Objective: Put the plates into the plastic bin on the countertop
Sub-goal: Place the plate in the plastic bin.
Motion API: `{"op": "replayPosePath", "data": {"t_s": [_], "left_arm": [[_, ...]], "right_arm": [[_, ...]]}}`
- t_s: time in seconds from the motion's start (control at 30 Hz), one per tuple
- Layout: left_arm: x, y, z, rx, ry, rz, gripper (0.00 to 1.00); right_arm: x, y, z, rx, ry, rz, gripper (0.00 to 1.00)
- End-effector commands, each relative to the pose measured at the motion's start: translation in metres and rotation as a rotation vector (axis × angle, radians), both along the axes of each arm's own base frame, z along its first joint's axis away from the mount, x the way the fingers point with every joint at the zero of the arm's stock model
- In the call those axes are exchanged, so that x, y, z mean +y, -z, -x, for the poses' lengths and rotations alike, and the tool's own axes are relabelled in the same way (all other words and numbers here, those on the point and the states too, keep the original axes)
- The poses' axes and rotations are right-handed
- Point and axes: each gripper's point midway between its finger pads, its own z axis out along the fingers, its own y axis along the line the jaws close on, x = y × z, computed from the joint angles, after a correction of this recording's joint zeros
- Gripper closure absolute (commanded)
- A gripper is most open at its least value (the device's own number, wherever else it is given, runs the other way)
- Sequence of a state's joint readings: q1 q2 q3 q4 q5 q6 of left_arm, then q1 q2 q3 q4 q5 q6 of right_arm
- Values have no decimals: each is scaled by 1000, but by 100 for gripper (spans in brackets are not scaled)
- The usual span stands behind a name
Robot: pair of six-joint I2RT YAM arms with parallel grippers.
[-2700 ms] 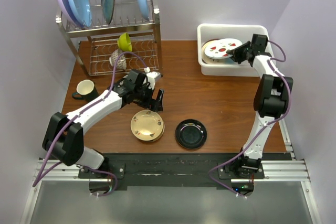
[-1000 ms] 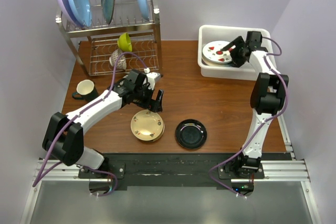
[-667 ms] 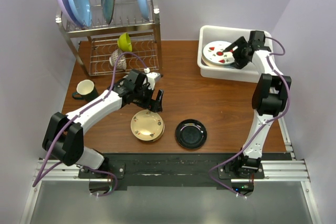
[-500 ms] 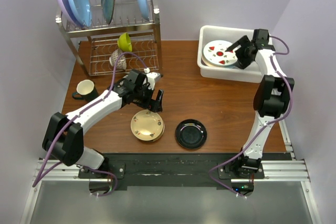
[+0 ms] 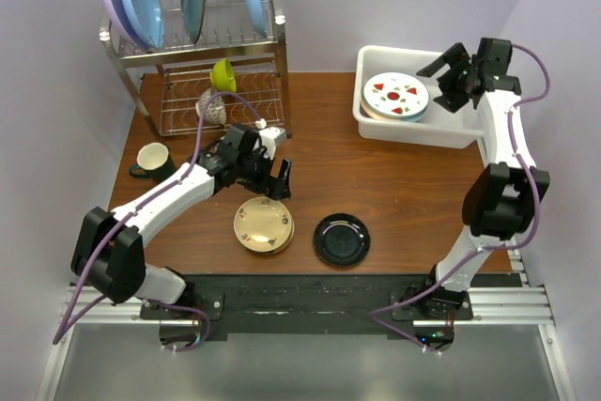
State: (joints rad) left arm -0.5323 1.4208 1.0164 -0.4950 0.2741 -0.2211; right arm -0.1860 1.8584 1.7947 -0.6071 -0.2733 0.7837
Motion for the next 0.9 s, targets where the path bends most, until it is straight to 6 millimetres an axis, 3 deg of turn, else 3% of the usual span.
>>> {"op": "replayPosePath", "data": {"t_s": [0.0,0.07,0.1,0.2,0.37,0.4,0.43,0.53,0.57,0.63,0.67,0.87], "left_arm": [[-5,-19,3,-37,9,58,0],[-3,-20,5,-38,5,60,0],[-3,-20,6,-34,4,62,0],[-3,-23,9,-34,7,67,0],[-2,-30,13,-44,7,82,0],[-3,-32,14,-42,10,90,0],[-4,-35,14,-46,13,99,0],[-7,-38,17,-38,21,119,0],[-8,-39,17,-38,21,129,0],[-13,-38,20,-21,30,156,0],[-14,-38,22,-16,35,166,0],[-20,-29,33,31,46,210,0]], "right_arm": [[13,-59,26,-154,-62,26,8],[19,-60,39,-162,-75,21,7],[22,-76,51,-198,-81,32,7],[32,-68,71,-197,-100,24,5],[55,-52,114,-197,-129,-3,5],[60,-38,122,-168,-134,-12,5],[62,-46,133,-194,-133,-7,5],[75,-31,155,-163,-151,-13,4],[77,-38,165,-182,-153,-7,4],[83,-26,179,-157,-161,1,4],[86,-30,189,-171,-165,7,4],[106,11,228,-105,-183,-52,5]]}}
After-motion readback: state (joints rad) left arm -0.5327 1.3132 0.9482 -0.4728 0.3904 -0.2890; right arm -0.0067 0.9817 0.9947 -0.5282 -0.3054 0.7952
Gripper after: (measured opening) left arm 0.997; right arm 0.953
